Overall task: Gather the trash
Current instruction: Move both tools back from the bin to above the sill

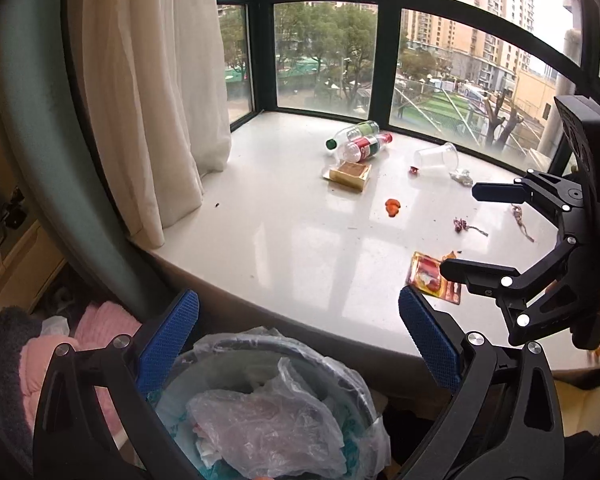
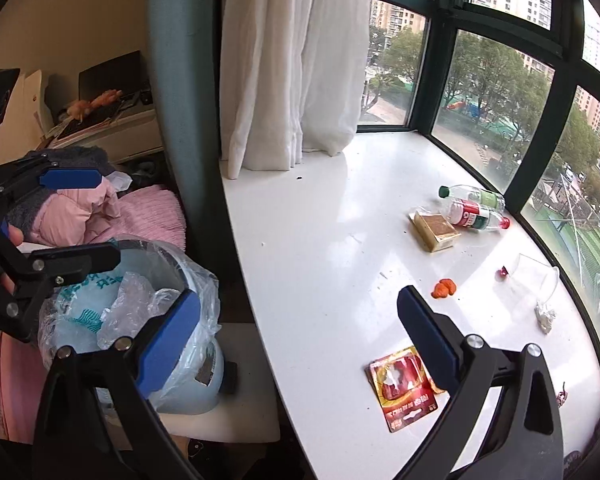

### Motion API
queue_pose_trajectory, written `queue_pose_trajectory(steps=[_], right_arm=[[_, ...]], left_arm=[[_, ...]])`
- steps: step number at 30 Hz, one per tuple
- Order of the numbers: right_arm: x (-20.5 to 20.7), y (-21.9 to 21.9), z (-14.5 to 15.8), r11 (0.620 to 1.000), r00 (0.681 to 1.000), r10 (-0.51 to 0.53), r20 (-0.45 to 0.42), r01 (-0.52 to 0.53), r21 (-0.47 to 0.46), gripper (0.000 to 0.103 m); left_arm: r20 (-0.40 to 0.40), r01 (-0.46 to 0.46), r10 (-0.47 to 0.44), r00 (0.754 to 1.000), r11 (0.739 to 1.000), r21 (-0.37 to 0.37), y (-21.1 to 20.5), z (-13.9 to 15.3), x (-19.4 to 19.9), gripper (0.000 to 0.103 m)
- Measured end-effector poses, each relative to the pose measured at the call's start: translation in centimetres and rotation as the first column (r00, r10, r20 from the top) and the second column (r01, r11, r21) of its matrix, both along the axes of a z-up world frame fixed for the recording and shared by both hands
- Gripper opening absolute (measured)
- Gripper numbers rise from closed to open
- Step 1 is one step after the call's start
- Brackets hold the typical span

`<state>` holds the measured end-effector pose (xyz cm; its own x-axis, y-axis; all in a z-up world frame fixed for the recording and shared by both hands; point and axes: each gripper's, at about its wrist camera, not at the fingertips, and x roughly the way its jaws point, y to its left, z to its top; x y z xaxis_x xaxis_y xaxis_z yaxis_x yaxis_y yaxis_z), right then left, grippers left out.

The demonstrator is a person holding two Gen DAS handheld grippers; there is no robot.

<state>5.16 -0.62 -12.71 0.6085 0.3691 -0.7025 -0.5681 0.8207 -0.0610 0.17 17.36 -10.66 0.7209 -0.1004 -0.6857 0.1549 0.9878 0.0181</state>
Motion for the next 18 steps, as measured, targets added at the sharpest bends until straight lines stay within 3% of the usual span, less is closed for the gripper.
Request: queue_pose_trajectory(steps=[6, 13, 18], right_arm=[[1.1, -3.8, 0.8, 0.994, 0.994, -0.112, 0.008, 0.112, 0.0, 0.096], [2.2, -7.6, 1.8, 0.971, 0.971, -0.237, -0.006, 0.237, 0.014, 0.096], [3.0, -9.5, 2.2, 0.955, 0.955, -0.296, -0.006, 0.296, 0.015, 0.096]], left_arm=[[0.052, 0.041, -0.042, 0.998, 0.999, 0.023, -3.5, 1.1, 1.9, 0.097], [0.029, 0.094, -0.092, 0.995, 0.993, -0.065, -6.2, 1.5, 4.7, 0.097], [0.018, 0.141, -0.14, 0.99, 0.99, -0.025, -8.4, 1.2, 6.4, 0.097]])
